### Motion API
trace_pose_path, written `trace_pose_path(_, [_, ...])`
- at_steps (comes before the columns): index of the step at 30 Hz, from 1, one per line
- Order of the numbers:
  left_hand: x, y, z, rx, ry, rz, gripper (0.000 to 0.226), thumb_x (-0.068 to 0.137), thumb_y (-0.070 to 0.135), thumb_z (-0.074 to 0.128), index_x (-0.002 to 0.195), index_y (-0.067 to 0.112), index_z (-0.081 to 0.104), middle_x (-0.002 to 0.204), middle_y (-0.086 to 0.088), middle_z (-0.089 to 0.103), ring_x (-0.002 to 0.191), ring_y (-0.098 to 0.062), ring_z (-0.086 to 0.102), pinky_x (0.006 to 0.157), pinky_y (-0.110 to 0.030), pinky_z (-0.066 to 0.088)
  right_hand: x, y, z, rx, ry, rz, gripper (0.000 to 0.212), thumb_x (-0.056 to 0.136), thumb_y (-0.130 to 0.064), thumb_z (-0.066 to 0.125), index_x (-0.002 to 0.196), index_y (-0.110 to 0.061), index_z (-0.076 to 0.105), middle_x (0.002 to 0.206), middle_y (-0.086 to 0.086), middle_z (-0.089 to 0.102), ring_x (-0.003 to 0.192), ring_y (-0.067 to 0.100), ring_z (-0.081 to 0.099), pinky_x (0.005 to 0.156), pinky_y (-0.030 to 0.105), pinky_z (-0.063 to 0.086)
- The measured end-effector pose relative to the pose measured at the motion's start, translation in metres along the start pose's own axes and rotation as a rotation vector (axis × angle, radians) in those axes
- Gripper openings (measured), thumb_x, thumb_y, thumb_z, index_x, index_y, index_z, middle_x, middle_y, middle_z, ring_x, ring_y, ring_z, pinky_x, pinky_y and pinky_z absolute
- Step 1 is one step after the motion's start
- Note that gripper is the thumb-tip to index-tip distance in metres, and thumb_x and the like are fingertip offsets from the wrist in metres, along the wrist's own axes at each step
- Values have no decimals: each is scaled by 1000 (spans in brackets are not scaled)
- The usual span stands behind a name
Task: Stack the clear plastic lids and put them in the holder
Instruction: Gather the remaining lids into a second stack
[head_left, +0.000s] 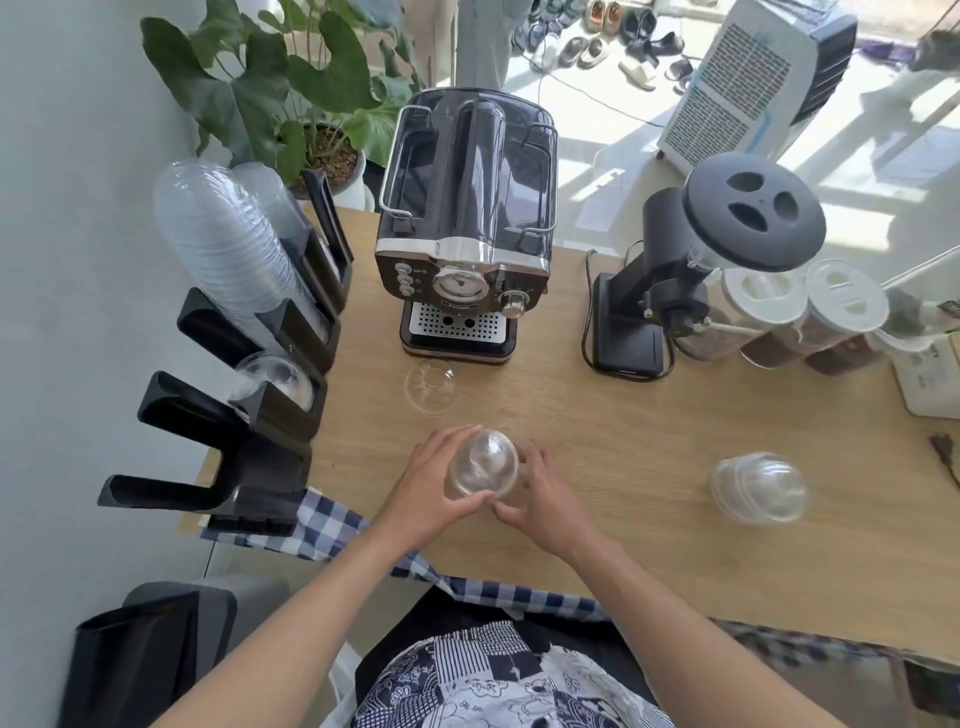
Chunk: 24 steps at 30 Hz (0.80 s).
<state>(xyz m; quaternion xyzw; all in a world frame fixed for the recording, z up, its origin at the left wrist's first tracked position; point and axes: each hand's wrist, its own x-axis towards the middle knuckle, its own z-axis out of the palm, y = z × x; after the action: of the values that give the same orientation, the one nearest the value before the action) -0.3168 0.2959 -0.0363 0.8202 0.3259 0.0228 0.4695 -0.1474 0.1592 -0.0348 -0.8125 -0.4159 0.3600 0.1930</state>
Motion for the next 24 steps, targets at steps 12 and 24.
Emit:
trace_pose_path(12, [12,-4,-20,-24,1,-47,95,95,71,75,172,49,24,174,30,25,159,4,27,124,-31,31,23,-9,-3,17,-44,50,88,95,-52,83,166,-29,37,158,-4,47,135,16,59,114,40,54])
trace_pose_path(24, [84,-21,-50,39,229,-332,92,91,47,88,165,22,41,166,1,43,156,-20,38,127,-46,40,41,-25,-5,36,-1,-32,121,82,-54,94,174,-31,19,169,-3,29,148,15,43,125,39,43])
